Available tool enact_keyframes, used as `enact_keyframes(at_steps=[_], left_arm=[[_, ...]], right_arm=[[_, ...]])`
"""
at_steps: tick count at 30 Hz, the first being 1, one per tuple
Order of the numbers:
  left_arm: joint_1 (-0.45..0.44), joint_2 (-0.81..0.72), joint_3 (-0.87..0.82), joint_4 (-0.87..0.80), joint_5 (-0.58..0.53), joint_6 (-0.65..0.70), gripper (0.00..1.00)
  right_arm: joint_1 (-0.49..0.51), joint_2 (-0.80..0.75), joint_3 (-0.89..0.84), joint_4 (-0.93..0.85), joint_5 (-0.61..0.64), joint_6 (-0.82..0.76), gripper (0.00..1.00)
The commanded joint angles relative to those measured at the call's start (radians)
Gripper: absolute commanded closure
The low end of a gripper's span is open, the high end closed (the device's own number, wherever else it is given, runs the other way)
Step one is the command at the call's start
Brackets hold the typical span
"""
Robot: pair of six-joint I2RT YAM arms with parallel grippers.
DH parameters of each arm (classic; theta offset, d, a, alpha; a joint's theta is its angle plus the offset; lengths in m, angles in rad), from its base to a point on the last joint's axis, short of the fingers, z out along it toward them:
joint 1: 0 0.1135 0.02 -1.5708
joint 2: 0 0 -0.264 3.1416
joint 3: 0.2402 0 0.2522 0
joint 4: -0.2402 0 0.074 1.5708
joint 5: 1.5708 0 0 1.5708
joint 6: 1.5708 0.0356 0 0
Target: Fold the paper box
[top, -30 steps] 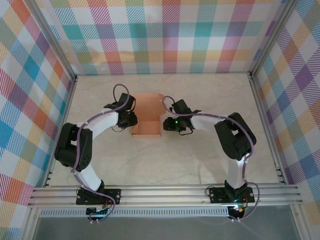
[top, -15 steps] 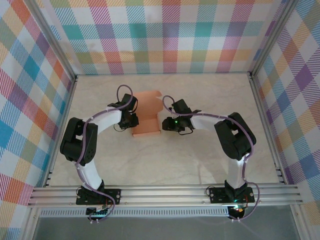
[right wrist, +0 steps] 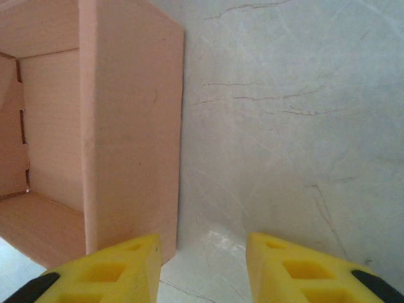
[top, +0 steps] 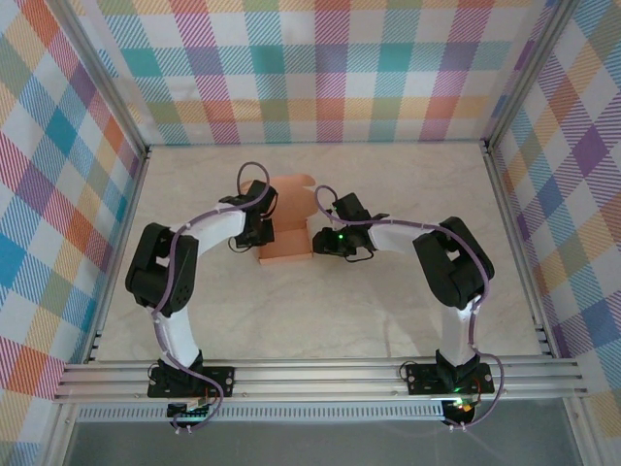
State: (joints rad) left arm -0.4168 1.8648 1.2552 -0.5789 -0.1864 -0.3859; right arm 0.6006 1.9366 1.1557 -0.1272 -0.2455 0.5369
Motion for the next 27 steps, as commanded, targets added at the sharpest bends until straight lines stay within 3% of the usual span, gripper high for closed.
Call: enact_keyframes(at_steps=[1, 4, 6, 10, 15, 19, 27], left_arm=[[-0.035, 0.067, 0.029, -0.11, -0.121, 0.035, 1.0], [-0.048, 0.088, 0.048, -0.138, -0.158, 0.034, 0.99], [-0.051, 0.092, 0.051, -0.142, -0.163, 0.031, 0.9], [-0.051, 0.099, 0.051, -0.145, -0.163, 0.029, 0.87], [-0.051, 0.109, 0.052, -0.144, -0.165, 0.031, 0.89], [-0.051, 0.121, 0.052, -0.145, -0.169, 0.035, 1.0], [-0.075, 0.144, 0.073, -0.184, -0.277, 0.052, 1.0]], right_arm=[[0.001, 0.01, 0.024, 0.019, -0.021, 0.008, 0.6], [0.001, 0.008, 0.021, 0.021, -0.021, 0.008, 0.6], [0.001, 0.008, 0.019, 0.021, -0.02, 0.009, 0.6], [0.001, 0.007, 0.018, 0.024, -0.017, 0.009, 0.6], [0.001, 0.008, 0.018, 0.024, -0.015, 0.009, 0.6], [0.001, 0.009, 0.016, 0.021, -0.015, 0.009, 0.6], [0.001, 0.01, 0.019, 0.022, -0.015, 0.009, 0.6]])
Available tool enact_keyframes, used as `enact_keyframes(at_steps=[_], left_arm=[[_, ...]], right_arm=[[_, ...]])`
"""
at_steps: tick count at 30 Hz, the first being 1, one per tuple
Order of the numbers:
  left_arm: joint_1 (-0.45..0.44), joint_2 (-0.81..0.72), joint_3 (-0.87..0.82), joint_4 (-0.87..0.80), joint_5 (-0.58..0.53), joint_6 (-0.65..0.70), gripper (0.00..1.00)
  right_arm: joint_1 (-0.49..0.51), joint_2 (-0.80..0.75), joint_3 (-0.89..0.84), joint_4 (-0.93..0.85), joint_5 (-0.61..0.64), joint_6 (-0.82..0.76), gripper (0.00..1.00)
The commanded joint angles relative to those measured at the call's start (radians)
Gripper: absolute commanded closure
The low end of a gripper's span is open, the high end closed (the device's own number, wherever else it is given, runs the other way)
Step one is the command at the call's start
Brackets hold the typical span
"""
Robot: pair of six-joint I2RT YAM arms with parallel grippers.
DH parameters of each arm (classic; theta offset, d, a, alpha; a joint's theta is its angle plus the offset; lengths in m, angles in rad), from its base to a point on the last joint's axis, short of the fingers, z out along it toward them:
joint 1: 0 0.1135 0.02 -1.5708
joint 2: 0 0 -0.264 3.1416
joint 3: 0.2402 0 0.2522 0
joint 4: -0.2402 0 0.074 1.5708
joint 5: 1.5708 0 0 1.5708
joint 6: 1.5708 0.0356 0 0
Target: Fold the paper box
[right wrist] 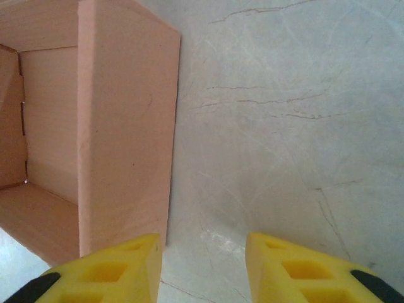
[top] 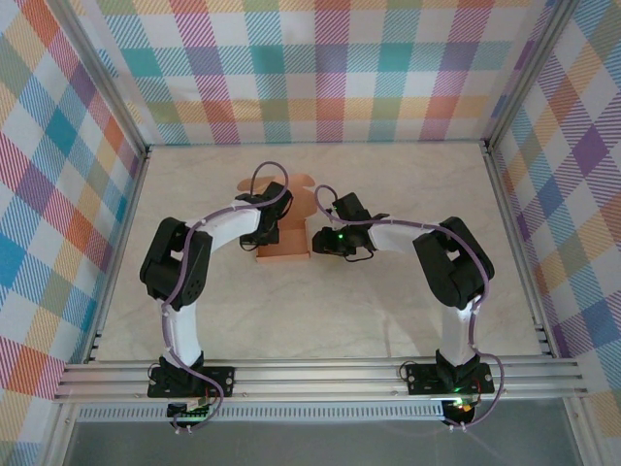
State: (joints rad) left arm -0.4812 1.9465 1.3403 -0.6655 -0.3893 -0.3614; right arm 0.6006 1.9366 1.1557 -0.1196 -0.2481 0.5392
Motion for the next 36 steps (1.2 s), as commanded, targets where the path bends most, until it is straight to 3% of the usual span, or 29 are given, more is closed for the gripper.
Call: enact_keyframes(at_steps=[1, 6, 11, 31, 35, 36], left_arm=[[-0.016, 0.068, -0.005, -0.106, -0.09, 0.029, 1.0], [-0.02, 0.074, -0.008, -0.108, -0.103, 0.025, 0.99], [-0.02, 0.041, -0.012, -0.095, -0.074, 0.026, 0.87], [-0.02, -0.134, -0.017, -0.128, -0.068, 0.028, 0.68], [-0.019, -0.22, -0.044, -0.081, -0.057, 0.055, 0.6], [-0.017, -0.249, -0.054, -0.065, -0.049, 0.082, 0.54]], right_arm=[[0.001, 0.01, 0.019, 0.015, -0.013, 0.007, 0.6], [0.001, 0.006, 0.016, 0.014, -0.006, 0.007, 0.6], [0.001, -0.009, 0.007, 0.019, 0.013, 0.007, 0.6], [0.001, -0.034, -0.011, 0.02, 0.064, -0.003, 0.59], [-0.005, -0.07, -0.015, -0.007, 0.11, -0.073, 0.56], [-0.01, -0.086, -0.02, -0.008, 0.117, -0.093, 0.55]])
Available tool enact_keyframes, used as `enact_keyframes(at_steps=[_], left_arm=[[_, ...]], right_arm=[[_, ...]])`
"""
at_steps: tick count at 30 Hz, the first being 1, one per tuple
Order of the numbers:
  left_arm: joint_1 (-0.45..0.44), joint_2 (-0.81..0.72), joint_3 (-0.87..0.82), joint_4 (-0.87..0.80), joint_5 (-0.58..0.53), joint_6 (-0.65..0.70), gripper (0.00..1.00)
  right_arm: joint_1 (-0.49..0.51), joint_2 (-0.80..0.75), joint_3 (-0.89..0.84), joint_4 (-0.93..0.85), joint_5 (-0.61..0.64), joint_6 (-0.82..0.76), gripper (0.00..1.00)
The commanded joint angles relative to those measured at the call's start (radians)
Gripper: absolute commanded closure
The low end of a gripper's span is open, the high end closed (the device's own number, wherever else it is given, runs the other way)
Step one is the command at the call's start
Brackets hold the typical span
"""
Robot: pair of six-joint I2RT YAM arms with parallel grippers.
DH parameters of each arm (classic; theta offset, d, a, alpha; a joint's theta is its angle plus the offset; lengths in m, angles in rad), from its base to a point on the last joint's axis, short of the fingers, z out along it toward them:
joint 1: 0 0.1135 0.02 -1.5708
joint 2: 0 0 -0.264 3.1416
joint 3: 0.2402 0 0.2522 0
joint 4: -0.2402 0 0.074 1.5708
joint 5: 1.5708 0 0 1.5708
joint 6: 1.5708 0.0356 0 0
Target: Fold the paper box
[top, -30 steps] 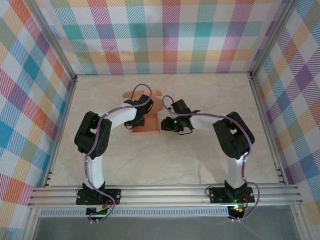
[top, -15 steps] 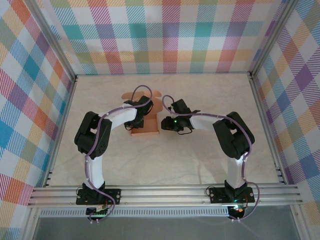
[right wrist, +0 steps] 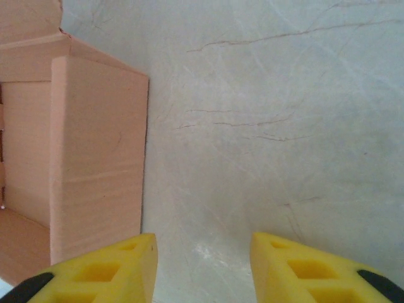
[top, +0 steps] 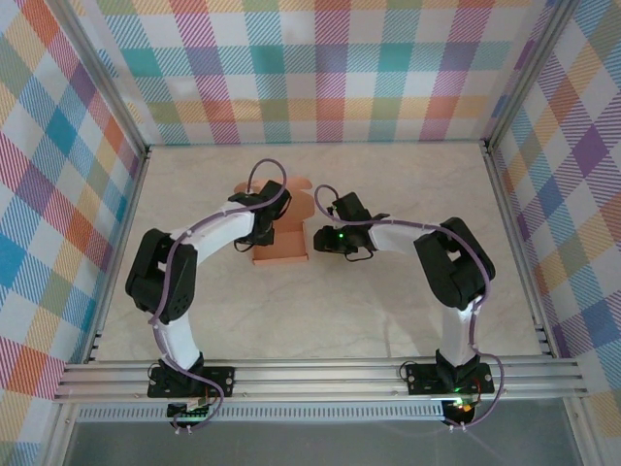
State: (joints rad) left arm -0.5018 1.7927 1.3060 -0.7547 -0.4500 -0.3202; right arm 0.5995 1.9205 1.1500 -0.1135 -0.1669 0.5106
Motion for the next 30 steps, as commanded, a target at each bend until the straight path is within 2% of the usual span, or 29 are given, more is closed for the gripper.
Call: enact_keyframes(at_steps=[1, 7, 11, 14, 21, 24, 30], left_arm=[[0.009, -0.122, -0.025, 0.034, 0.03, 0.062, 0.5], [0.103, -0.263, -0.035, 0.098, 0.212, 0.166, 0.31], [0.187, -0.34, -0.04, 0.12, 0.31, 0.194, 0.13], [0.256, -0.388, -0.045, 0.114, 0.383, 0.199, 0.05], [0.349, -0.47, -0.069, 0.075, 0.462, 0.217, 0.03], [0.359, -0.499, -0.087, 0.069, 0.474, 0.225, 0.03], [0.362, -0.527, -0.108, 0.057, 0.473, 0.227, 0.03]], right_arm=[[-0.018, -0.087, -0.021, -0.011, 0.028, -0.088, 0.55], [-0.071, -0.18, -0.016, -0.017, -0.045, -0.258, 0.44], [-0.102, -0.184, 0.086, -0.108, -0.116, -0.424, 0.31], [-0.117, -0.151, 0.198, -0.203, -0.193, -0.555, 0.25], [-0.142, 0.043, 0.602, -0.584, -0.325, -0.957, 0.2], [-0.172, 0.134, 0.778, -0.717, -0.407, -1.066, 0.21], [-0.188, 0.362, 1.171, -0.986, -0.481, -1.242, 0.2]])
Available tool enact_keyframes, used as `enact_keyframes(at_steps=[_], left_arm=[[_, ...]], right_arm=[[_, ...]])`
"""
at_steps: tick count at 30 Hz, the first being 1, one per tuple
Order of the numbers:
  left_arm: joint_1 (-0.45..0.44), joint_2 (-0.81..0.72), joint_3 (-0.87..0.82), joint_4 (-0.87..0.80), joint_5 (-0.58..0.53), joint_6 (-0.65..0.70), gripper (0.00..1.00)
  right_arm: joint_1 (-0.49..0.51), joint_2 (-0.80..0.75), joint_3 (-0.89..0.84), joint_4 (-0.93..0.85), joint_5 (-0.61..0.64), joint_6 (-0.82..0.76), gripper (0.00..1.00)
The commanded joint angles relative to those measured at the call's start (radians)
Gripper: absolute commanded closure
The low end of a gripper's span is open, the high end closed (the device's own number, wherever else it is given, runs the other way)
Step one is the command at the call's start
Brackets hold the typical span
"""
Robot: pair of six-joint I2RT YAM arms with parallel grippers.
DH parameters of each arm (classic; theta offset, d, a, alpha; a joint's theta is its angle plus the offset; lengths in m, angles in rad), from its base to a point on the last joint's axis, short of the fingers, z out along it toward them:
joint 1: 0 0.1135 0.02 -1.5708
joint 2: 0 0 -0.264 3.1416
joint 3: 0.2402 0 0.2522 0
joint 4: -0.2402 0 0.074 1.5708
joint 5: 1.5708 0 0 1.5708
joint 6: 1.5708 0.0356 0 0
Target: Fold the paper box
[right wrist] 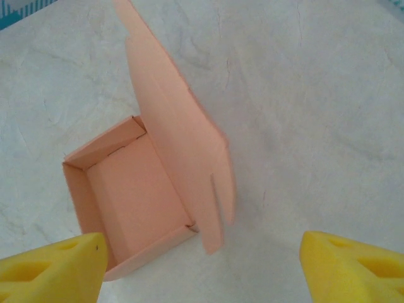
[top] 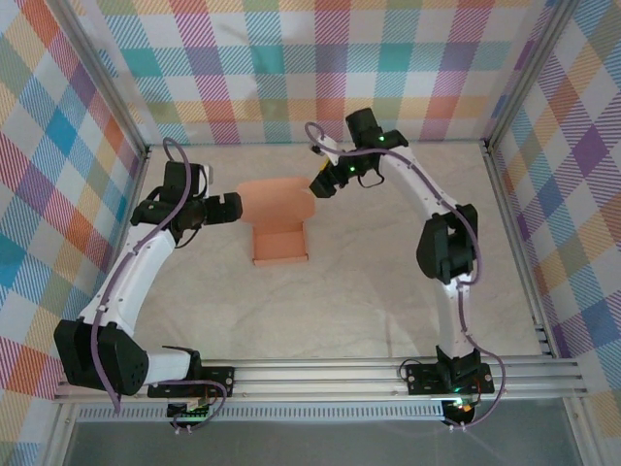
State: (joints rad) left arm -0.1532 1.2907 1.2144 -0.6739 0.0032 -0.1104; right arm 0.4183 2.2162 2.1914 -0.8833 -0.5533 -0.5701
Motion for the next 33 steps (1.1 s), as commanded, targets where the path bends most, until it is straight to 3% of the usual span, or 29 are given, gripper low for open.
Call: enact_keyframes(at_steps=[1, 7, 18, 26, 29, 33], left_arm=[[0.014, -0.027, -0.018, -0.028, 0.017, 0.021, 0.03], [0.015, -0.038, -0.02, -0.041, 0.037, 0.038, 0.04], [0.015, -0.037, -0.023, -0.059, 0.027, 0.048, 0.04], [0.015, -0.017, -0.02, -0.066, 0.021, 0.046, 0.04], [0.014, -0.017, -0.018, -0.07, 0.018, 0.049, 0.04], [0.015, -0.019, -0.018, -0.072, 0.014, 0.051, 0.04]], right_arm=[[-0.007, 0.111, 0.193, -0.256, -0.106, -0.185, 0.21], [-0.007, 0.259, 0.387, -0.361, -0.143, -0.26, 0.36], [0.001, 0.318, 0.383, -0.245, -0.152, -0.257, 0.36], [0.024, 0.34, 0.386, -0.239, -0.179, -0.271, 0.43], [0.025, 0.345, 0.386, -0.235, -0.185, -0.265, 0.53], [0.025, 0.342, 0.386, -0.245, -0.153, -0.288, 0.79]])
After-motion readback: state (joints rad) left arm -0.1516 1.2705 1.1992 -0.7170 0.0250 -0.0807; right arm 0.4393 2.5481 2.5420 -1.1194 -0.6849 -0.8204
